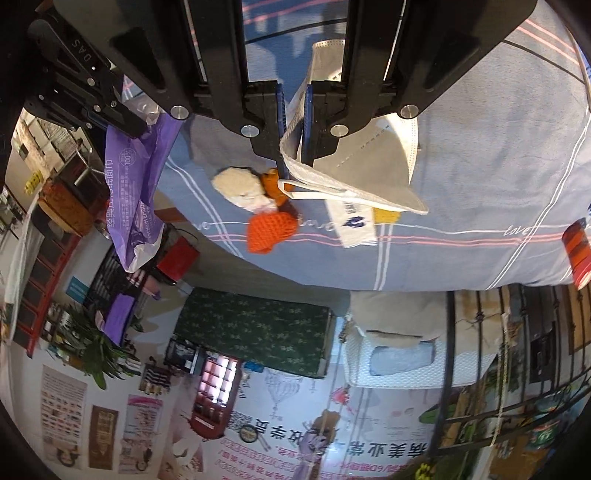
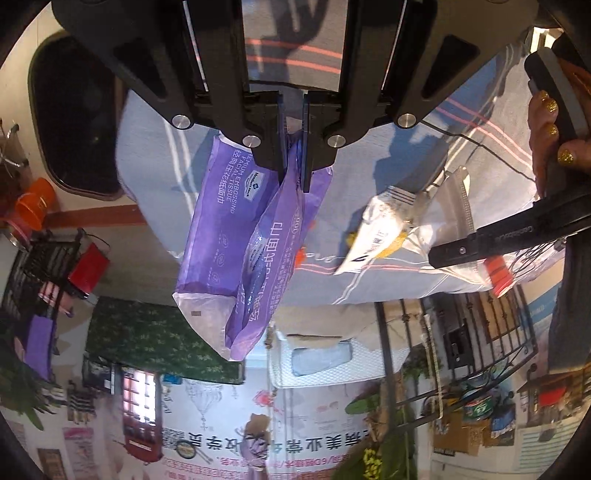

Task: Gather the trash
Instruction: 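Carry the purple bag into the bin and open the right gripper while left carries mask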

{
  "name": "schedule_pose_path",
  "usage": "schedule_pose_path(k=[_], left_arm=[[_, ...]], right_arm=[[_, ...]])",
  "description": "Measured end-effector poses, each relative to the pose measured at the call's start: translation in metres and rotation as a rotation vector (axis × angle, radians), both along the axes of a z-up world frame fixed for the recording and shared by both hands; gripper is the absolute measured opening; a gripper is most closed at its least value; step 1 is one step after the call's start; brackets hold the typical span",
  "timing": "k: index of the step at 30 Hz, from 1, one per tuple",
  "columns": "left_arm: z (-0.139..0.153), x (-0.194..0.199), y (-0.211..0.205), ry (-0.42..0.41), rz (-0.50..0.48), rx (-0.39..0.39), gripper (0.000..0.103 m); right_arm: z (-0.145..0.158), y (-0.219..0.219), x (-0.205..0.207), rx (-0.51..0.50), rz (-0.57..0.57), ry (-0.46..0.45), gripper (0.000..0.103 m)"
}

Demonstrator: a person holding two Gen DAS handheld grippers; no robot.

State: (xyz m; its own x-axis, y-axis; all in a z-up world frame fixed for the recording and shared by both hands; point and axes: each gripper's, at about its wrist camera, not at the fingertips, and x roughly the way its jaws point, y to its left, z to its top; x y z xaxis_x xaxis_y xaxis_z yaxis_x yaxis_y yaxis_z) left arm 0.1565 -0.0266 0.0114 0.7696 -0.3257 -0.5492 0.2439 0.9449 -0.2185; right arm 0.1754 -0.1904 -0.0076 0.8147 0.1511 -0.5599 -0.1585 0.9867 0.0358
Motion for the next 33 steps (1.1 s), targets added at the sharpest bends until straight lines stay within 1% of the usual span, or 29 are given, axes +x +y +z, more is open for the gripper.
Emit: schedule_pose_path(k=[9, 16, 21, 25, 31, 33], left_arm=[[0.002, -0.006, -0.059, -0.037, -0.149, 0.022, 0.008], [-0.001, -0.008, -0.102, -0.056, -0.269, 0.039, 0.008], [-0.006, -0.004, -0.124, -0.038, -0.332, 0.038, 0.008], [-0.007, -0.006, -0.141, -0.04, -0.374, 0.055, 0.008], [-0.011, -0.011, -0.159, -0.036, -0.432, 0.072, 0.008], [-0.012, -0.012, -0.164, -0.035, -0.447, 0.076, 0.008]], right_arm=[[-0.002, -0.063, -0.019, -0.006, -0.152, -0.007, 0.007], [-0.009, -0.112, -0.028, -0.006, -0.277, -0.002, 0.007], [-0.015, -0.143, -0.026, -0.003, -0.351, 0.017, 0.007], [-0.027, -0.17, -0.024, 0.013, -0.412, 0.045, 0.007], [-0.058, -0.209, -0.011, 0.075, -0.492, 0.128, 0.007], [-0.065, -0.217, -0.008, 0.08, -0.521, 0.143, 0.007]])
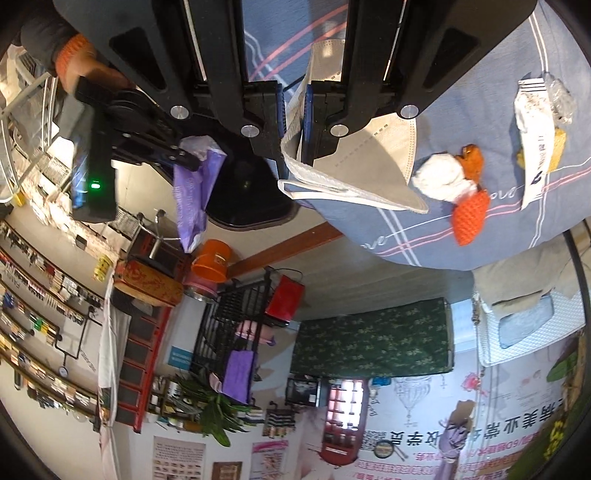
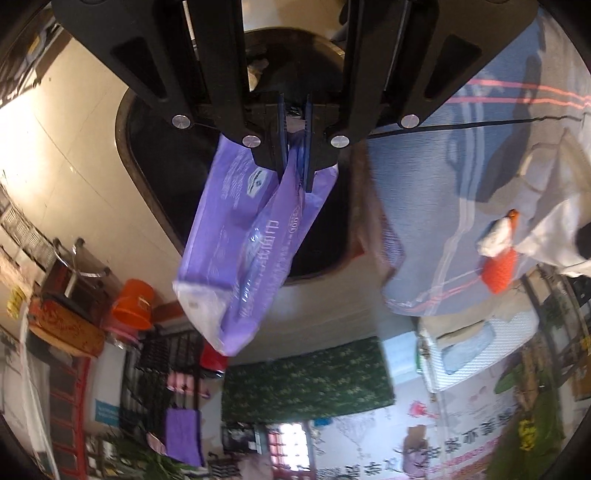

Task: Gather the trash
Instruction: 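Carry the purple bag into the bin and open the right gripper while left carries mask, then open the left gripper over the black bin to drop the mask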

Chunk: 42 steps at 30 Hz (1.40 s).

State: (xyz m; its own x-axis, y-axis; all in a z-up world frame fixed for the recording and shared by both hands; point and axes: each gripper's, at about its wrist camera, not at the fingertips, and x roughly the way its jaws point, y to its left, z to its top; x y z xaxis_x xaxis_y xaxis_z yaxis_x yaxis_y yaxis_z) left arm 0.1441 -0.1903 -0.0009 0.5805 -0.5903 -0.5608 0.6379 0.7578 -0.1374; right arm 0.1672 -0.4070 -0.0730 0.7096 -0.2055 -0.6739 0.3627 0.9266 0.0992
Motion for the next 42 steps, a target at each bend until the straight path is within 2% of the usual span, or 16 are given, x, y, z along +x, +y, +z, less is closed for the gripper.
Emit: schedule_pose_path(k=[2, 3, 4, 5, 6, 13, 16, 24, 27, 35, 42], left_arm=[[-0.001, -0.003, -0.009, -0.001, -0.012, 0.006, 0.008], [-0.002, -0.003, -0.012, 0.001, -0.017, 0.01, 0.008], [-0.003, -0.004, -0.016, 0.004, -0.022, 0.013, 0.008], [-0.003, -0.005, -0.019, 0.007, -0.028, 0.015, 0.008], [-0.004, -0.005, -0.02, 0.009, -0.032, 0.017, 0.008], [-0.004, -0.002, -0.042, 0.027, -0.092, 0.016, 0.008], [-0.006, -0.001, -0.056, 0.04, -0.133, 0.01, 0.008], [-0.017, -0.003, -0.103, 0.067, -0.237, 0.035, 0.008], [-0.021, -0.004, -0.119, 0.073, -0.259, 0.052, 0.008], [-0.033, -0.005, -0.153, 0.091, -0.301, 0.085, 0.008], [-0.047, 0.001, -0.175, 0.143, -0.322, 0.116, 0.008]], right_arm=[[-0.008, -0.006, 0.002, 0.019, -0.02, 0.01, 0.011], [-0.01, -0.008, 0.002, 0.023, -0.029, 0.012, 0.019], [-0.013, -0.009, 0.002, 0.029, -0.041, 0.015, 0.039], [-0.014, -0.009, 0.0, 0.032, -0.051, 0.016, 0.048], [-0.015, -0.009, -0.004, 0.033, -0.068, 0.007, 0.062], [-0.01, -0.011, -0.018, 0.019, -0.089, -0.019, 0.066], [-0.003, -0.012, -0.029, 0.011, -0.12, -0.042, 0.077], [0.008, -0.025, -0.058, -0.011, -0.175, -0.069, 0.077], [0.009, -0.033, -0.067, -0.018, -0.198, -0.068, 0.084], [0.007, -0.05, -0.085, 0.001, -0.267, -0.075, 0.085], [0.006, -0.06, -0.096, 0.009, -0.297, -0.074, 0.085]])
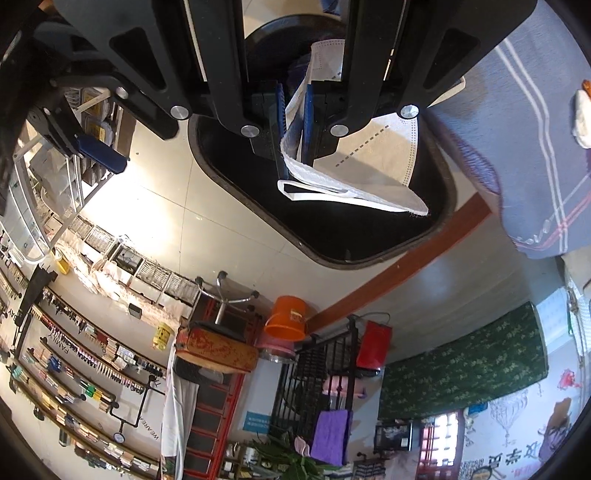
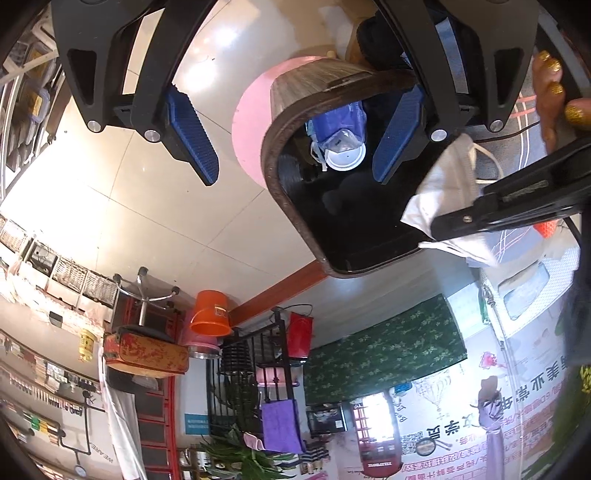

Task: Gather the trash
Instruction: 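Open the left gripper over the black bin to drop the mask, then move both tools back over the bed toward the remaining trash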

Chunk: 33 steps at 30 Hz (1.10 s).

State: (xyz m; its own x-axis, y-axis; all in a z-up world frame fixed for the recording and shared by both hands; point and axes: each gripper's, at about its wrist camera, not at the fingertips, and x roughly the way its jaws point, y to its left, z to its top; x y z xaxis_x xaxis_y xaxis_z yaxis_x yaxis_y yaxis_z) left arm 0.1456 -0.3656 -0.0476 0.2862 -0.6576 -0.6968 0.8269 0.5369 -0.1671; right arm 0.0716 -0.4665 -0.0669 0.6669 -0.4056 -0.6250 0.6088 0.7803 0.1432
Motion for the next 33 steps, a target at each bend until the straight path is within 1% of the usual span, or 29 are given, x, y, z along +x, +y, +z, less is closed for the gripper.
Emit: schedule_pose_path(k=[3, 8, 11, 13, 15, 16, 17, 19, 20, 26, 33], left_arm=[[-0.004, 0.003, -0.011, 0.019, -0.002, 0.014, 0.008], [-0.009, 0.002, -0.023, 0.044, -0.044, 0.028, 0.008], [-0.01, 0.004, -0.029, 0.055, -0.038, 0.039, 0.009], [-0.009, 0.004, -0.03, 0.057, -0.025, 0.038, 0.02], [-0.005, 0.003, -0.026, 0.059, -0.014, 0.006, 0.059], [-0.004, 0.003, -0.025, 0.06, -0.01, -0.011, 0.064], [-0.003, 0.003, -0.024, 0.06, -0.007, -0.024, 0.065], [-0.003, 0.003, -0.023, 0.054, -0.001, -0.016, 0.07], [-0.002, 0.002, -0.021, 0.044, 0.01, -0.009, 0.075], [0.005, 0.008, -0.002, 0.055, 0.067, -0.028, 0.081], [0.016, 0.002, 0.033, -0.052, 0.126, -0.006, 0.089]], right_arm=[[-0.001, -0.003, -0.003, 0.003, -0.015, 0.006, 0.085], [-0.003, -0.009, -0.008, 0.014, -0.032, 0.007, 0.085], [-0.003, -0.013, -0.009, 0.018, -0.04, 0.009, 0.085], [-0.004, -0.014, -0.01, 0.021, -0.045, 0.007, 0.085], [-0.004, -0.015, -0.01, 0.024, -0.049, 0.007, 0.085], [-0.004, -0.016, -0.01, 0.024, -0.051, 0.008, 0.085], [-0.005, -0.016, -0.01, 0.025, -0.053, 0.008, 0.085], [-0.006, -0.017, -0.011, 0.031, -0.056, 0.007, 0.085], [-0.007, -0.015, -0.011, 0.034, -0.057, 0.007, 0.085], [-0.007, -0.013, -0.007, 0.041, -0.057, 0.014, 0.086], [-0.006, -0.003, 0.007, 0.045, -0.016, 0.019, 0.088]])
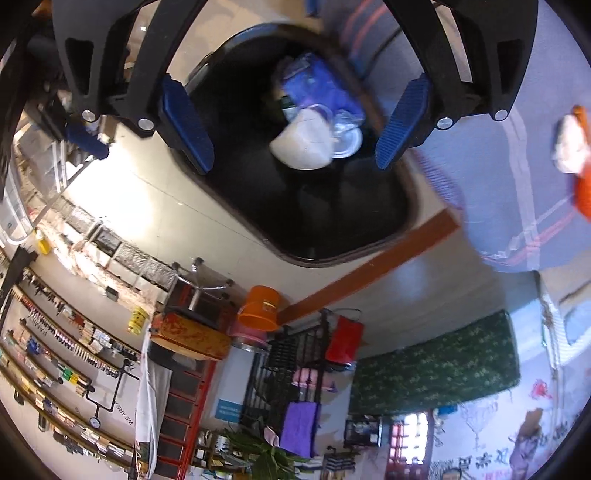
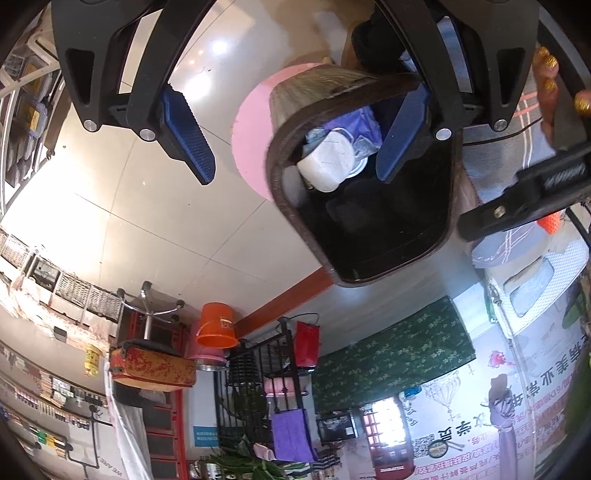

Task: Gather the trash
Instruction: 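Move both tools back over the bed toward the remaining trash, then grasp the clear plastic bag with the left gripper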

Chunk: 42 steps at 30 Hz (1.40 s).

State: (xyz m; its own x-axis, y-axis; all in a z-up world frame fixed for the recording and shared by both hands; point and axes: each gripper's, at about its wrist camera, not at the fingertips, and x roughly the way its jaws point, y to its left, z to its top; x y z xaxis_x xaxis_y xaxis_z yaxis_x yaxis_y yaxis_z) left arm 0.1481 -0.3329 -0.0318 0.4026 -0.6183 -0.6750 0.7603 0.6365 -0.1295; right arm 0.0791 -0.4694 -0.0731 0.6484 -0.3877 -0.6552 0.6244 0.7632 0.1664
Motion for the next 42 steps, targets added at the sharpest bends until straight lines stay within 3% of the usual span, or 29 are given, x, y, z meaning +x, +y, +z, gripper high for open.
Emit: schedule_pose_path(k=[7, 18, 26, 29, 37, 40, 42], left_arm=[[0.017, 0.01, 0.062, -0.069, 0.119, -0.005, 0.095], [0.022, 0.029, 0.19, -0.037, 0.455, -0.058, 0.096], [0.022, 0.029, 0.283, -0.025, 0.651, -0.133, 0.096], [0.023, 0.032, 0.314, -0.03, 0.724, -0.126, 0.095], [0.007, 0.048, 0.378, 0.072, 0.854, -0.147, 0.076], [-0.005, 0.06, 0.39, 0.119, 0.856, -0.102, 0.067], [-0.012, 0.069, 0.392, 0.154, 0.826, -0.088, 0.066]], right_arm=[[0.007, 0.031, 0.029, 0.003, 0.096, -0.012, 0.089], [0.017, 0.116, 0.083, -0.001, 0.335, -0.02, 0.089], [0.026, 0.168, 0.103, -0.013, 0.474, -0.027, 0.089], [0.028, 0.187, 0.11, -0.006, 0.516, -0.023, 0.089], [0.045, 0.243, 0.135, -0.004, 0.649, -0.042, 0.089], [0.052, 0.268, 0.141, -0.011, 0.696, -0.057, 0.089], [0.056, 0.284, 0.143, -0.019, 0.729, -0.062, 0.089]])
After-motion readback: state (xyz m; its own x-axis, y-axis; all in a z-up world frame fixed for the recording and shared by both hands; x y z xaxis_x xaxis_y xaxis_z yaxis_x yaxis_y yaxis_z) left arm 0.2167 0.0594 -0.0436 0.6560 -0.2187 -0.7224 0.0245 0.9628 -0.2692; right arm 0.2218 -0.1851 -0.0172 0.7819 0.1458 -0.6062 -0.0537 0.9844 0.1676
